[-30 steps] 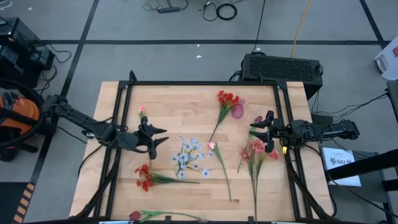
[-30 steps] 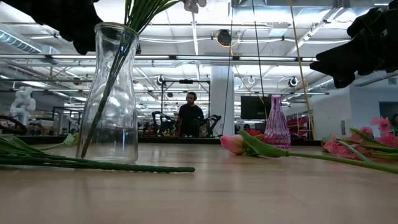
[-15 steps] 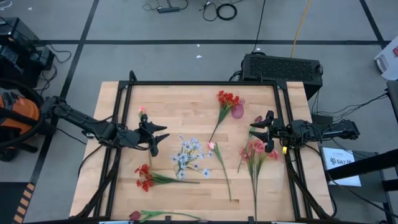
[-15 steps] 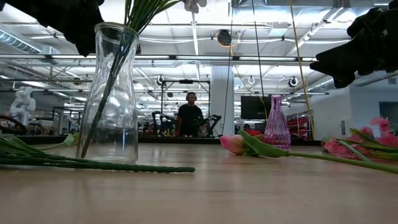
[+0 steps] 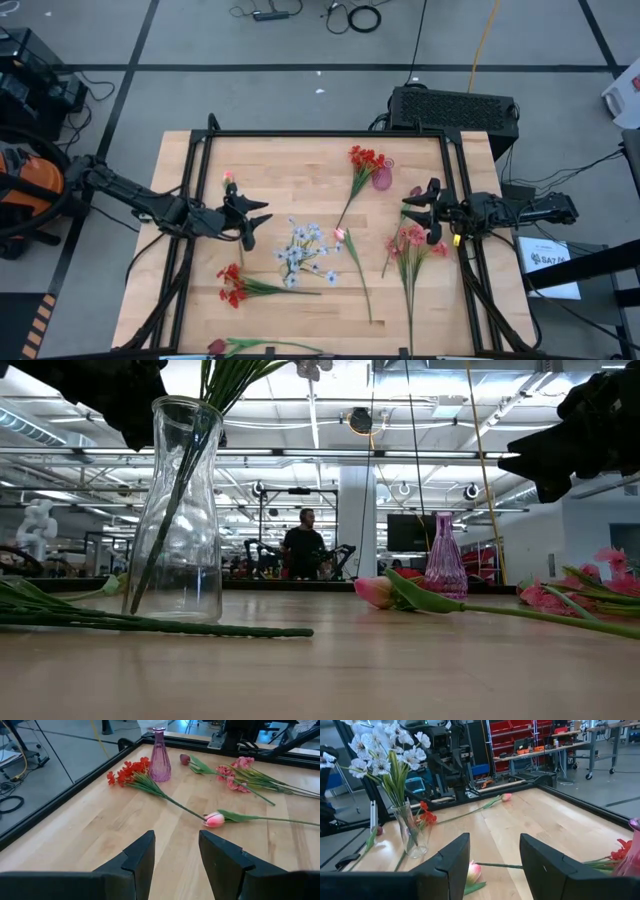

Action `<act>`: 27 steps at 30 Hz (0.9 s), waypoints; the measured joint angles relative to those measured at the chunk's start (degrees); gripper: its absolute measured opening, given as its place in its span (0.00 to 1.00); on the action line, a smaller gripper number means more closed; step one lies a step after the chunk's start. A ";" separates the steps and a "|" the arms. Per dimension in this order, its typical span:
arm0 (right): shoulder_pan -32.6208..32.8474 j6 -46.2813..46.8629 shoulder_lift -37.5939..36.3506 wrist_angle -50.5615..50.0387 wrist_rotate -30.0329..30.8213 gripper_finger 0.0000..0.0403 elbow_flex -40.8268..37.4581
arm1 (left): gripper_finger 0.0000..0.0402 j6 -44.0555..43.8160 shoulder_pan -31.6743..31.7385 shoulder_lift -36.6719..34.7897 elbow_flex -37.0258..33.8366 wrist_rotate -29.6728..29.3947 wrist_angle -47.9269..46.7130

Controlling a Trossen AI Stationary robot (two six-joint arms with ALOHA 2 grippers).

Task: Sort flowers into vase by color
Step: Put the top red flower into the purple vase

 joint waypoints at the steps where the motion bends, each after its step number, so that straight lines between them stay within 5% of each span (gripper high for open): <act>1: -0.01 -0.02 0.05 0.96 0.00 0.41 0.00 | 0.40 0.00 0.02 0.00 0.00 -0.02 -0.01; 7: 0.01 -0.45 4.66 -0.19 3.09 0.41 3.33 | 0.40 0.02 0.01 0.00 0.00 -0.21 -0.02; 14: -0.01 0.88 20.88 -10.66 12.24 0.41 15.51 | 0.40 0.00 0.01 0.00 0.00 -0.21 -0.04; 21: -0.99 35.83 39.69 -36.41 20.19 0.41 30.67 | 0.40 0.02 0.02 0.02 0.00 0.25 -0.40; 27: -4.58 64.85 49.48 -52.58 13.70 0.41 36.85 | 0.40 0.05 -0.04 0.00 0.00 0.49 -4.28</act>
